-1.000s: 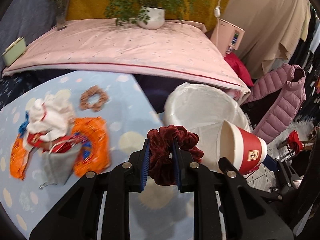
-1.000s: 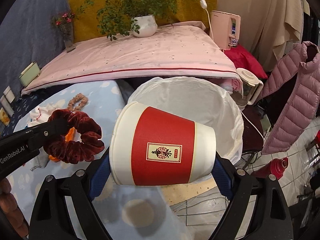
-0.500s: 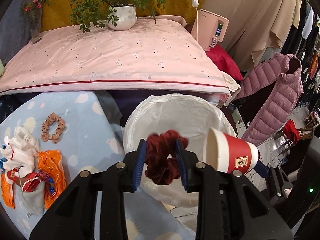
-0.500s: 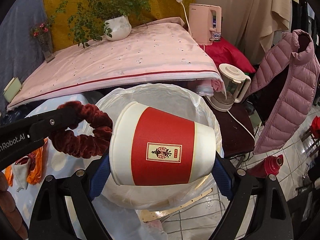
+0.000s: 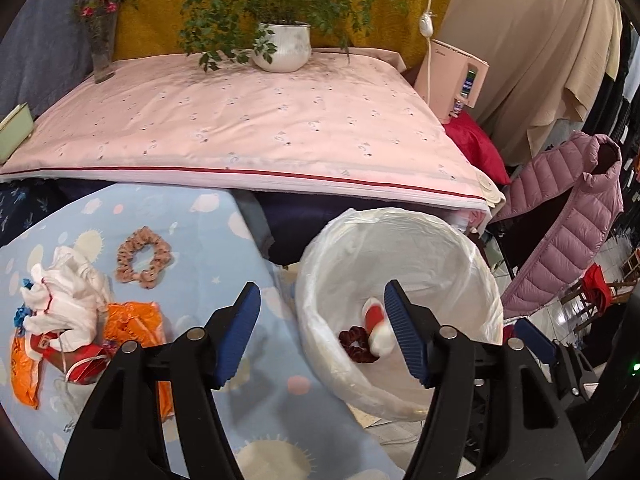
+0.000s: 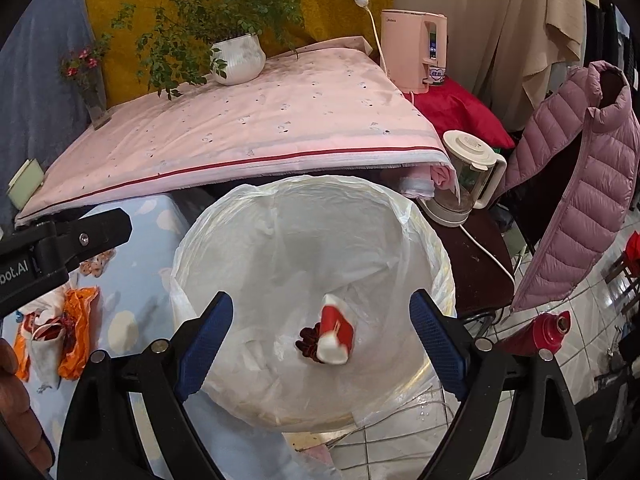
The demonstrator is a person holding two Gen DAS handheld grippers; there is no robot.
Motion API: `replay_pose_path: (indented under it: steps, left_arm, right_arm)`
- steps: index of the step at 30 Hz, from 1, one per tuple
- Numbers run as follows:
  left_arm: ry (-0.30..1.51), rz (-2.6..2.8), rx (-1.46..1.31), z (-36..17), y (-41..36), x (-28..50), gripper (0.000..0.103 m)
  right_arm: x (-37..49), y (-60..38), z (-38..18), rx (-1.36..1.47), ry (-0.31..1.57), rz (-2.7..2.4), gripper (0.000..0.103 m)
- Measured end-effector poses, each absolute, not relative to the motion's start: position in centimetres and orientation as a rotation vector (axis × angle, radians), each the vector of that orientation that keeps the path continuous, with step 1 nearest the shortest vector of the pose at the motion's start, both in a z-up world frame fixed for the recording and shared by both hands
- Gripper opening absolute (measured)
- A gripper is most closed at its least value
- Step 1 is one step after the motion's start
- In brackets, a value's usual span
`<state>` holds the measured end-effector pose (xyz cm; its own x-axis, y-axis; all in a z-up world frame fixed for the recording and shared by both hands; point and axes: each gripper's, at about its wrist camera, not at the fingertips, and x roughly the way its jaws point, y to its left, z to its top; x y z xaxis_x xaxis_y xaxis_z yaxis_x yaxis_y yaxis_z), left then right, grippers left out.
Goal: Collect trash
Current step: 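Grasp the grey pouch with the left tool while the right tool grasps the orange bag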
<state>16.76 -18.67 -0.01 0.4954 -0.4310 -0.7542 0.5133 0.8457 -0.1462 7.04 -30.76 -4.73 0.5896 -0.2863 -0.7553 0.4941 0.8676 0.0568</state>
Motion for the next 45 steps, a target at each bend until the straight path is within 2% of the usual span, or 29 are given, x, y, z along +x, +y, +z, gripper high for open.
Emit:
replay_pose_path:
  steps: [8, 10, 18, 22, 33, 45]
  left_arm:
    - [0.873, -0.503, 0.058, 0.3, -14.5, 16.1, 0.063]
    - [0.864, -0.481, 0.044, 0.4, -13.1, 15.9, 0.069]
    - [0.829, -0.402, 0.035, 0.4, -8.2, 15.0, 0.074]
    - [0.820, -0.352, 0.026, 0.1, -5.4, 14.7, 0.085]
    - [0.831, -0.203, 0.081, -2.8, 1.2, 14.6, 0.088]
    - [0.936, -0.182, 0.031, -7.2, 4.8, 16.5, 0.088]
  right_arm:
    - [6.6, -28.0, -3.4, 0.241, 0.813, -0.425, 0.087]
    - [6.6, -27.2, -3.2, 0.236, 0.813, -0.410, 0.087]
    - [6.9, -23.2, -2.6, 0.195, 0.813, -0.345, 0.087]
    - [7.4, -21.0, -2.5, 0.184, 0.819, -0.306, 0.087]
    - [9.1, -15.6, -3.8, 0.143, 0.865, -0.198, 0.087]
    - [12.5, -11.9, -6.8, 0.128, 0.926, -0.123, 0.086]
